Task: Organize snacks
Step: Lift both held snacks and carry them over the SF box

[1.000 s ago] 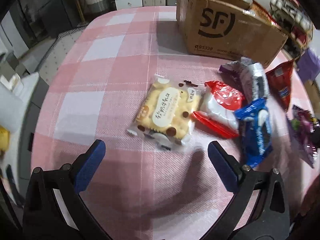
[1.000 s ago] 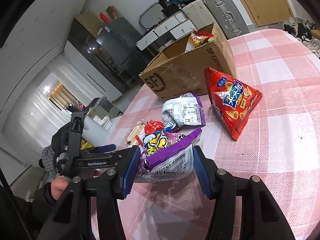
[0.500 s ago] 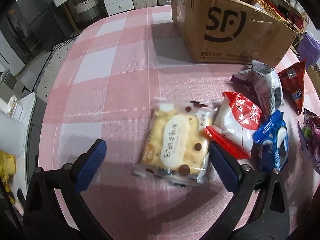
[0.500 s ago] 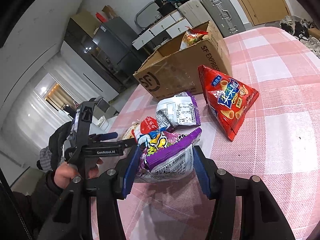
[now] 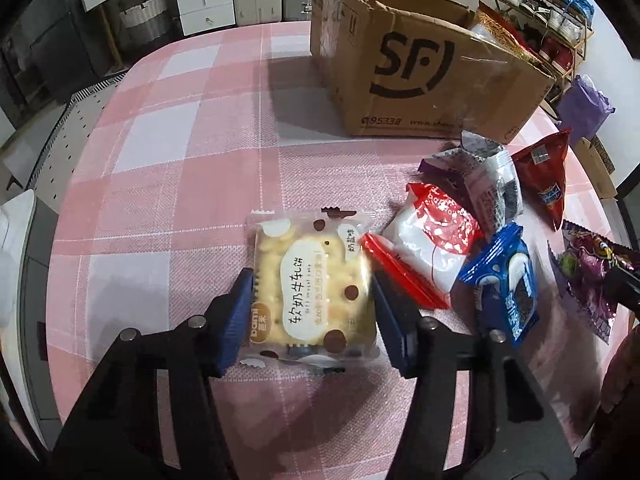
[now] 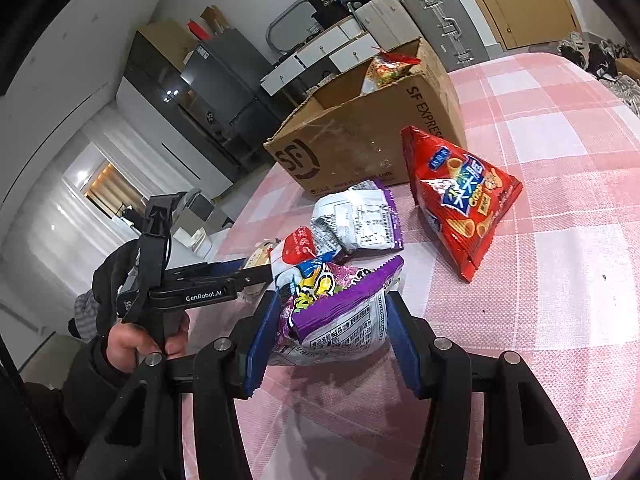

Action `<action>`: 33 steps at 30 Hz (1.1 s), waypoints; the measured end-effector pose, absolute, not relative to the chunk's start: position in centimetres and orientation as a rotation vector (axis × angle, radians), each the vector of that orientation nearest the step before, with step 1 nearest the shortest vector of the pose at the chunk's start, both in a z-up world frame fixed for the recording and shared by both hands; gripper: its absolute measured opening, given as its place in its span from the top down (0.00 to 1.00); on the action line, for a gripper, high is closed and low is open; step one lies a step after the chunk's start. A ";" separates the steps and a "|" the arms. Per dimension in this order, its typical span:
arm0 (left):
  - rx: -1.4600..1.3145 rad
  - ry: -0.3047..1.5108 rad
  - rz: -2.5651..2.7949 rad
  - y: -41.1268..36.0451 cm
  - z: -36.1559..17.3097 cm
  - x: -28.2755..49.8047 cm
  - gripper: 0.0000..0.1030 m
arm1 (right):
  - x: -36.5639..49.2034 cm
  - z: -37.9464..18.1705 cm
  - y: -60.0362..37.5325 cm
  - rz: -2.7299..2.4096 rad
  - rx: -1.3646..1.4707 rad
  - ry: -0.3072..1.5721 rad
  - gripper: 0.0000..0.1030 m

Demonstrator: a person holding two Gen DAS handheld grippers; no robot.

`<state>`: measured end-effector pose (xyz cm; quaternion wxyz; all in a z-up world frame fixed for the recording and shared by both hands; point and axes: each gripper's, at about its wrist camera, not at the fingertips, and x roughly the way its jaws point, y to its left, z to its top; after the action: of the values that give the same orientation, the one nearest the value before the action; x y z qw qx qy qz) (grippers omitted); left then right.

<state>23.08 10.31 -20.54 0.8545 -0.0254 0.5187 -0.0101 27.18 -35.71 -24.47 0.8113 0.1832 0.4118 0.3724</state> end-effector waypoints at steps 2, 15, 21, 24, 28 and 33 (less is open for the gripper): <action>-0.055 1.092 -0.018 10.4 -20.4 22.7 0.47 | 27.2 -24.4 -35.6 0.795 0.389 0.878 0.48; -0.077 1.059 0.017 10.9 -18.2 20.0 0.47 | 26.2 -23.0 -35.2 0.797 0.369 0.841 0.48; -0.092 1.032 -0.001 10.5 -16.5 18.0 0.47 | 25.4 -22.2 -35.2 0.790 0.360 0.814 0.48; -0.108 1.017 -0.021 10.0 -15.5 16.9 0.47 | 24.9 -21.8 -35.4 0.789 0.363 0.803 0.48; -0.124 1.000 -0.058 9.2 -14.5 15.7 0.47 | 24.0 -20.9 -35.6 0.797 0.360 0.776 0.48; -0.155 0.969 -0.083 8.5 -13.1 14.6 0.47 | 23.0 -19.4 -36.1 0.792 0.348 0.736 0.48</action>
<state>14.60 8.51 -13.12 0.8811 -0.0743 0.4653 -0.0400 23.03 -36.09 -19.36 0.8430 0.1647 0.3486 0.3751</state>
